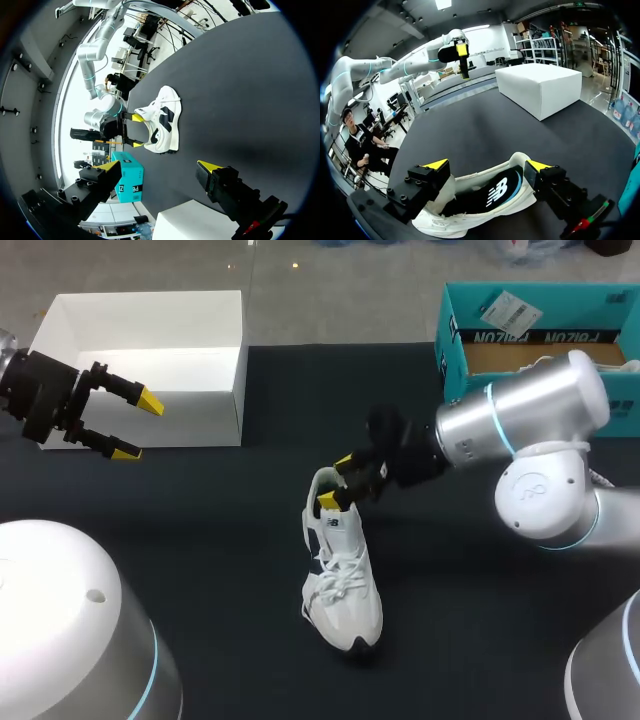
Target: Take the shoe out of the shoebox, open the shoe tongue, remove and reinsert the insole, then place the shoe into the shoebox
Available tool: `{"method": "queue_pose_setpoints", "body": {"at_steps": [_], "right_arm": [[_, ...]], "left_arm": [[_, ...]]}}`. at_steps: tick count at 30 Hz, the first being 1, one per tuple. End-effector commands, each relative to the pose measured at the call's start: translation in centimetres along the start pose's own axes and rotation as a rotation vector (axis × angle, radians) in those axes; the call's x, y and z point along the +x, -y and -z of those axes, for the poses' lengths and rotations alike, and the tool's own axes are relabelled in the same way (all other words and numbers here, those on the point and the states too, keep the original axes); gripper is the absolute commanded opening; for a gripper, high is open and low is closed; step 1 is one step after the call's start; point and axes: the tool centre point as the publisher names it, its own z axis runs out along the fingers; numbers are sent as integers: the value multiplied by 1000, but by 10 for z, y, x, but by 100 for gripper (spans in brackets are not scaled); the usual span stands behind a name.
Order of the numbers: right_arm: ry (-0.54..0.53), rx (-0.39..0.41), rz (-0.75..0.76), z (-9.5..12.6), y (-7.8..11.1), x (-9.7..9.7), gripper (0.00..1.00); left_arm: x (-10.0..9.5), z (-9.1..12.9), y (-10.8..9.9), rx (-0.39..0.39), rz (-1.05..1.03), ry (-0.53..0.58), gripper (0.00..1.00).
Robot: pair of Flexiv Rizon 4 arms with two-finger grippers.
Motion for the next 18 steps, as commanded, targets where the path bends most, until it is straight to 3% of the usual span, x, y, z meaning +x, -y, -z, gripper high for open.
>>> {"method": "queue_pose_setpoints", "body": {"at_steps": [1, 2, 4, 5, 8, 11, 18], "right_arm": [[78, 41, -58, 12, -5, 7, 100], [101, 39, -80, 13, -5, 6, 96], [151, 23, -125, 15, -3, 2, 40], [174, 9, -155, 16, -2, -2, 1], [294, 48, -216, 19, -3, -11, 0], [613, 275, -125, 21, -7, -19, 0], [613, 275, -125, 21, -7, -19, 0]], "left_arm": [[0, 0, 1, -2, 0, -4, 100], [0, 0, 1, -2, 0, -4, 100], [0, 0, 1, -2, 0, -4, 100], [0, 0, 1, -2, 0, -4, 100], [0, 0, 1, -2, 0, -4, 100], [0, 0, 1, -2, 0, -4, 100], [0, 0, 1, -2, 0, -4, 100]]}}
